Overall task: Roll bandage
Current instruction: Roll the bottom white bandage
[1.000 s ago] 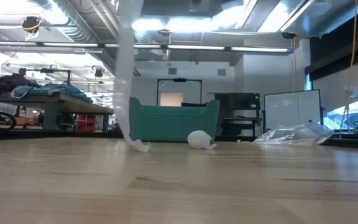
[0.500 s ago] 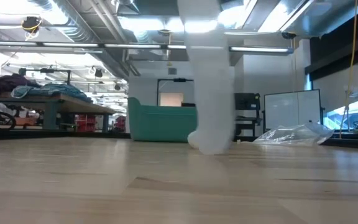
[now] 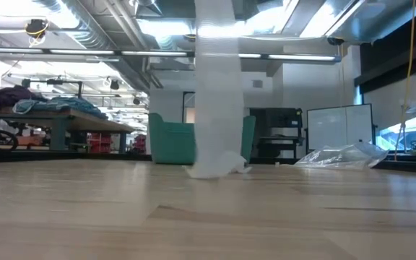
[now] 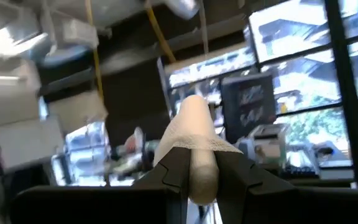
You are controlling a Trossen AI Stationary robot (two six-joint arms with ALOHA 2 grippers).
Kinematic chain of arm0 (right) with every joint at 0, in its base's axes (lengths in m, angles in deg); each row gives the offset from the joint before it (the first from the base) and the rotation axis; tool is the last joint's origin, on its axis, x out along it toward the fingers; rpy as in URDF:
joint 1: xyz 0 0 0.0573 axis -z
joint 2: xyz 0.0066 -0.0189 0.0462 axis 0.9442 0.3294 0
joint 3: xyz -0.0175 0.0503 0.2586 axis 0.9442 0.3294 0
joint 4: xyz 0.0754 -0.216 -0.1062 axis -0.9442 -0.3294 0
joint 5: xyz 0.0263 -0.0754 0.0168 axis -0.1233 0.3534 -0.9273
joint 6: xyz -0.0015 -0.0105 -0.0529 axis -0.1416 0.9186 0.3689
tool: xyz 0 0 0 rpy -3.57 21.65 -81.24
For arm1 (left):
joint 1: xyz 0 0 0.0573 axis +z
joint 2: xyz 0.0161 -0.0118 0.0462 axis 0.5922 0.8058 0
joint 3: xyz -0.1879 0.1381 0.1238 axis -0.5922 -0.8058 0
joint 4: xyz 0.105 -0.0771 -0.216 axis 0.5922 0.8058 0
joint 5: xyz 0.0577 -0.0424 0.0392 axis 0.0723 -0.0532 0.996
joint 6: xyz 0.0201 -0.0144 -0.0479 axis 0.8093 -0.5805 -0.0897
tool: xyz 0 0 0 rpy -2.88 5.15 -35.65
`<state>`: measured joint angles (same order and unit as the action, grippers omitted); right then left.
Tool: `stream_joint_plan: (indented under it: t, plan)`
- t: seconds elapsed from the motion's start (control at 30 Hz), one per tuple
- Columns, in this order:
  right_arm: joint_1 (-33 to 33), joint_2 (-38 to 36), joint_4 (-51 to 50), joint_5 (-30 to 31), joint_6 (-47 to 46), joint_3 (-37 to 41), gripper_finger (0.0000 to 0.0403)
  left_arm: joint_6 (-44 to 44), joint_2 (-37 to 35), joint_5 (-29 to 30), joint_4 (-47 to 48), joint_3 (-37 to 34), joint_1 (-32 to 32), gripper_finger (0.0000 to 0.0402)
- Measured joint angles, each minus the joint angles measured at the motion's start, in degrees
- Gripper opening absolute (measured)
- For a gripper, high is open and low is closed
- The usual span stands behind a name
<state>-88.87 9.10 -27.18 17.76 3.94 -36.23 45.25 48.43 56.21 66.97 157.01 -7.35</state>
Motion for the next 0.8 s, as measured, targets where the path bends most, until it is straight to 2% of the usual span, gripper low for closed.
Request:
stream_joint_plan:
  t: [0.13,0.27,0.57,0.7,0.8]
  plan:
    - [1.05,1.75,2.12,-6.07,-0.41,-0.03,0.0006,7.93,-0.13,-6.46,-4.44,1.25,-1.96,0.0045]
    - [1.42,5.75,6.19,-7.11,-0.29,0.03,0.0015,5.00,0.31,-10.23,-3.90,1.21,-1.70,0.0045]
    - [3.59,8.11,7.34,-5.63,-1.95,-0.10,0.0027,-6.28,0.35,-5.56,11.13,1.09,-0.94,0.0045]
    - [3.33,6.45,1.63,-5.65,-1.87,-2.76,0.0078,-10.10,0.56,-4.80,16.55,0.62,-0.17,0.0045]
    - [2.21,4.06,-7.53,-5.63,-1.91,-6.74,0.0131,-10.86,0.98,0.45,15.59,-0.12,0.15,0.0045]
